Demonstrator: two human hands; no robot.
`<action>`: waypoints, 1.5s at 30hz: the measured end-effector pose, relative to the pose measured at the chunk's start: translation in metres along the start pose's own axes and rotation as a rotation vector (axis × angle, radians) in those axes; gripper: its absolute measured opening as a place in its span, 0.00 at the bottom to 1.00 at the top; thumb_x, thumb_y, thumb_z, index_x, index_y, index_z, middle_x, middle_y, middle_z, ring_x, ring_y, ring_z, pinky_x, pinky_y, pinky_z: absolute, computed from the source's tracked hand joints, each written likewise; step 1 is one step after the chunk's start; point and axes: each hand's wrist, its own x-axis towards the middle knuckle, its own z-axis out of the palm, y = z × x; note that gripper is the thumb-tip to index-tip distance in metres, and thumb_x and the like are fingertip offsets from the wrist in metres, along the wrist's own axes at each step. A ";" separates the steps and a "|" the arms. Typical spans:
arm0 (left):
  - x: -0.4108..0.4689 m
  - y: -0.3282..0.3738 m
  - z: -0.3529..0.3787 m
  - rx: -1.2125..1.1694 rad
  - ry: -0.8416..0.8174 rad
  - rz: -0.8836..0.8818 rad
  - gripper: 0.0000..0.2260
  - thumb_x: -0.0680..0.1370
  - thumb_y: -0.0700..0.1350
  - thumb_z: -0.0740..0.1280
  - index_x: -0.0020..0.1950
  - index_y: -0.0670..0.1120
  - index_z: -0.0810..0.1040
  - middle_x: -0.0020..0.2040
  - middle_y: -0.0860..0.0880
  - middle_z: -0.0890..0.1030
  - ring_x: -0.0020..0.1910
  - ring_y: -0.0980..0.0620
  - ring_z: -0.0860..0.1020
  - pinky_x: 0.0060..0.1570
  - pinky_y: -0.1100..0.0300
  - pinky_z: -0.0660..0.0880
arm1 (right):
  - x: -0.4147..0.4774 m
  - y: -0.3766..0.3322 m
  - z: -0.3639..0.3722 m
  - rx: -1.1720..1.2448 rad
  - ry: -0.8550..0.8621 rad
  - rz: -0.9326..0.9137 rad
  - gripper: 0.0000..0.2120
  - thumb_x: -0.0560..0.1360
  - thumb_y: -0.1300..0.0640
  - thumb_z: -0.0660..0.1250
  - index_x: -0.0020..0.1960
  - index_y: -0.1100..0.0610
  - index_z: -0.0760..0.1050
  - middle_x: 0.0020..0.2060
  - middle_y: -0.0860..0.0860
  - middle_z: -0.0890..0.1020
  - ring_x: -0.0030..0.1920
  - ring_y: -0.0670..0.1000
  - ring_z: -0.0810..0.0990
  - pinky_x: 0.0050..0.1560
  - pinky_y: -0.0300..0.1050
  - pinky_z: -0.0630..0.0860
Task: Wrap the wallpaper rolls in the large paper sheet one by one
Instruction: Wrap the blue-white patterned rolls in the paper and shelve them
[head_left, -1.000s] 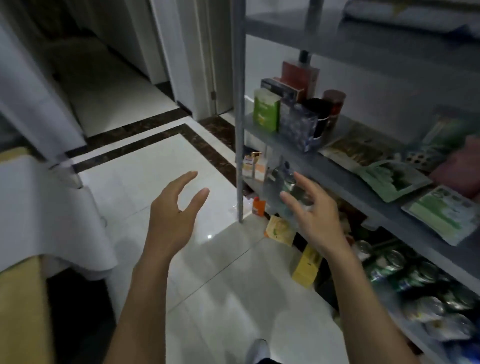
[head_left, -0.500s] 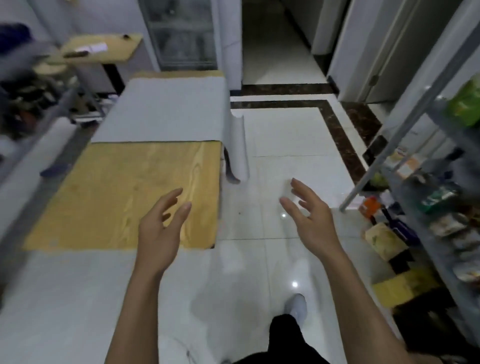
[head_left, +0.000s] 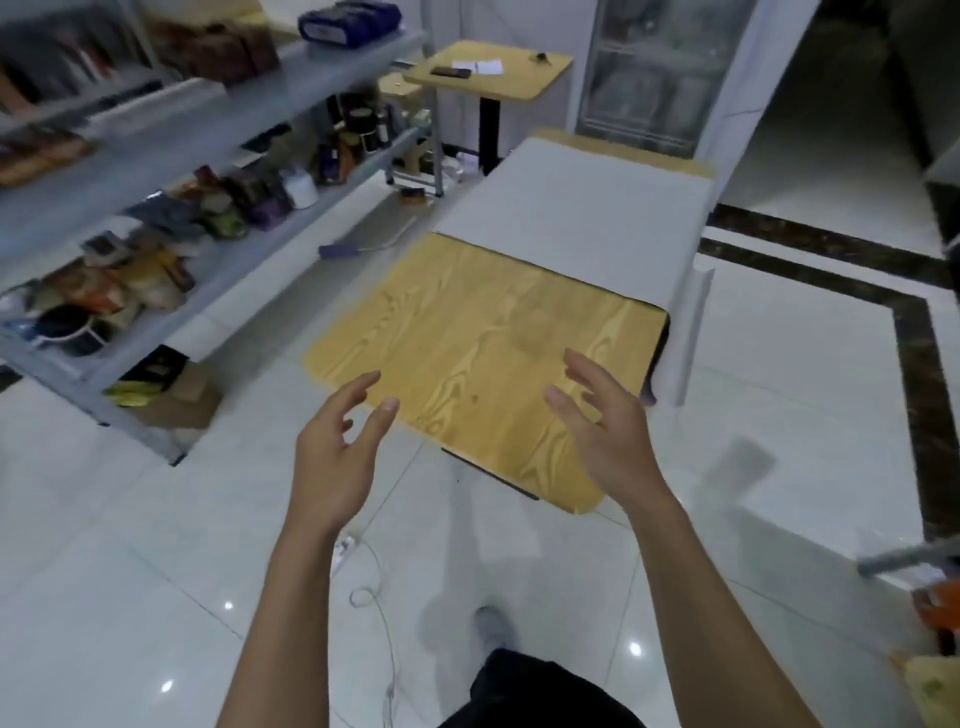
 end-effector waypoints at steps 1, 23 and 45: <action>0.008 -0.002 -0.005 0.007 0.025 -0.010 0.17 0.77 0.57 0.64 0.65 0.56 0.76 0.63 0.57 0.77 0.62 0.59 0.73 0.61 0.59 0.70 | 0.012 -0.003 0.008 -0.003 -0.019 -0.013 0.26 0.75 0.43 0.67 0.71 0.46 0.68 0.66 0.41 0.73 0.66 0.40 0.70 0.66 0.39 0.68; 0.181 -0.100 -0.162 0.057 0.280 -0.129 0.15 0.78 0.56 0.64 0.64 0.57 0.75 0.63 0.56 0.77 0.61 0.55 0.74 0.59 0.58 0.70 | 0.185 -0.079 0.241 -0.026 -0.272 -0.087 0.26 0.76 0.44 0.66 0.72 0.47 0.67 0.65 0.42 0.74 0.63 0.39 0.71 0.60 0.33 0.67; 0.428 -0.162 -0.258 0.155 0.404 -0.226 0.18 0.78 0.54 0.64 0.68 0.53 0.74 0.62 0.56 0.75 0.59 0.56 0.73 0.56 0.59 0.69 | 0.410 -0.124 0.439 -0.007 -0.324 -0.049 0.24 0.76 0.46 0.67 0.70 0.45 0.68 0.65 0.43 0.73 0.63 0.41 0.69 0.64 0.42 0.68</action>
